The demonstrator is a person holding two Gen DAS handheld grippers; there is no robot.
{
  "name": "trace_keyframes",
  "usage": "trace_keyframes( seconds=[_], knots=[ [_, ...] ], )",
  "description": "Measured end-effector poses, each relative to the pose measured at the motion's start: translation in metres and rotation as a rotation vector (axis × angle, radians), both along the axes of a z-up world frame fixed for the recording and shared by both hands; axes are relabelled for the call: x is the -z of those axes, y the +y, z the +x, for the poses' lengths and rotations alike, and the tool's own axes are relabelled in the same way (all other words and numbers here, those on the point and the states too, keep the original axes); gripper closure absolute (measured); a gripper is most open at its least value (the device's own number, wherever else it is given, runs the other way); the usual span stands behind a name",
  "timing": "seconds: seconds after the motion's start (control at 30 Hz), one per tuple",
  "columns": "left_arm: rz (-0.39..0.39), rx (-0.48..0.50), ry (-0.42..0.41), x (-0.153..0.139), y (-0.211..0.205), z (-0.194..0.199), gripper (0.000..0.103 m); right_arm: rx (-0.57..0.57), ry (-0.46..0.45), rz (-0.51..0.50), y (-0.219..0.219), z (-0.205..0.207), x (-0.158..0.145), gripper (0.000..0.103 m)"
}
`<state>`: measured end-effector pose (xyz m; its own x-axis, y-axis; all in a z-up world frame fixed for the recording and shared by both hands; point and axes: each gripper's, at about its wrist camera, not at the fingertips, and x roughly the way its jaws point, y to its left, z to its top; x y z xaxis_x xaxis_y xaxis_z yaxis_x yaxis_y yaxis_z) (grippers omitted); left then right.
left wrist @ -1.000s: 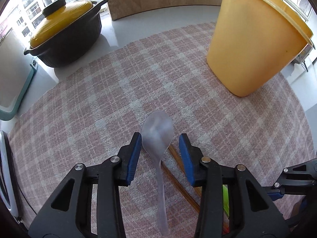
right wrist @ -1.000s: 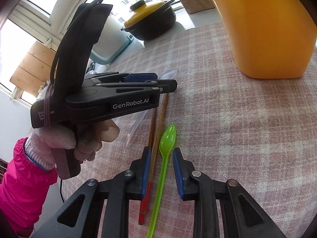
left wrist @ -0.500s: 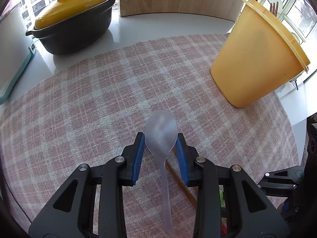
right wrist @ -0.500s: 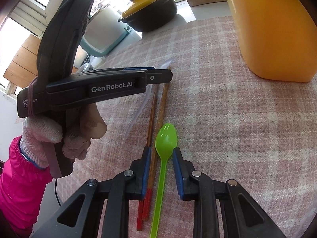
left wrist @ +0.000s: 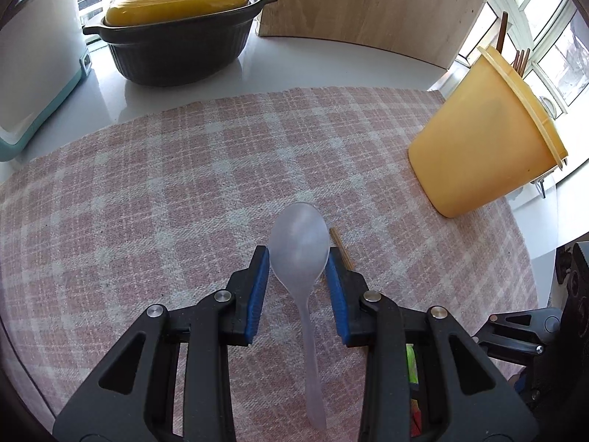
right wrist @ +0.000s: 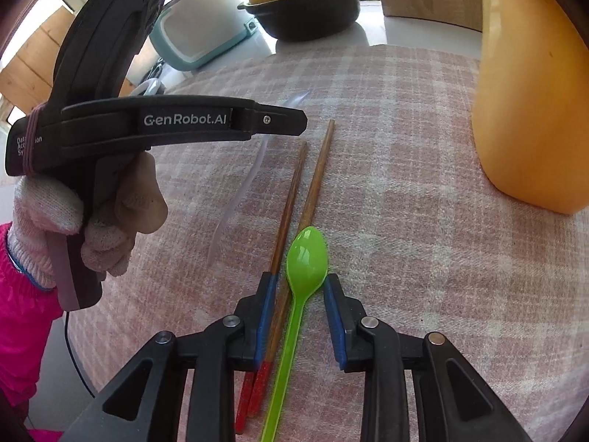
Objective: Organize utensils
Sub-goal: 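Grasp the clear plastic spoon with the left gripper while the right gripper lowers onto the green spoon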
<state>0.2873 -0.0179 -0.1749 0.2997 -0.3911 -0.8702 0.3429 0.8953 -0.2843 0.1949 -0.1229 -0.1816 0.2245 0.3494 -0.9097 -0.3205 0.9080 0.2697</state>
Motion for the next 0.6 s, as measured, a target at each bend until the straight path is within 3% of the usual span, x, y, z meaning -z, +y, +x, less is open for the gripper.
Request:
trace_keyframes(
  seconds=[0.17, 0.2, 0.27, 0.6],
  knots=[
    [-0.018, -0.016, 0.004, 0.002, 0.007, 0.0, 0.072, -0.057, -0.013, -0.068, 0.015, 0.006, 0.001, 0.075],
    [-0.025, -0.019, 0.005, 0.002, 0.008, -0.001, 0.072, -0.052, -0.007, -0.06, 0.014, 0.008, 0.001, 0.081],
    [-0.037, -0.026, 0.008, 0.003, 0.009, 0.0, 0.072, -0.032, 0.015, -0.015, 0.008, 0.011, 0.003, 0.088],
    [-0.052, -0.049, 0.019, 0.004, 0.025, -0.007, 0.072, 0.102, 0.114, 0.192, -0.029, 0.015, 0.014, 0.095]
  ],
)
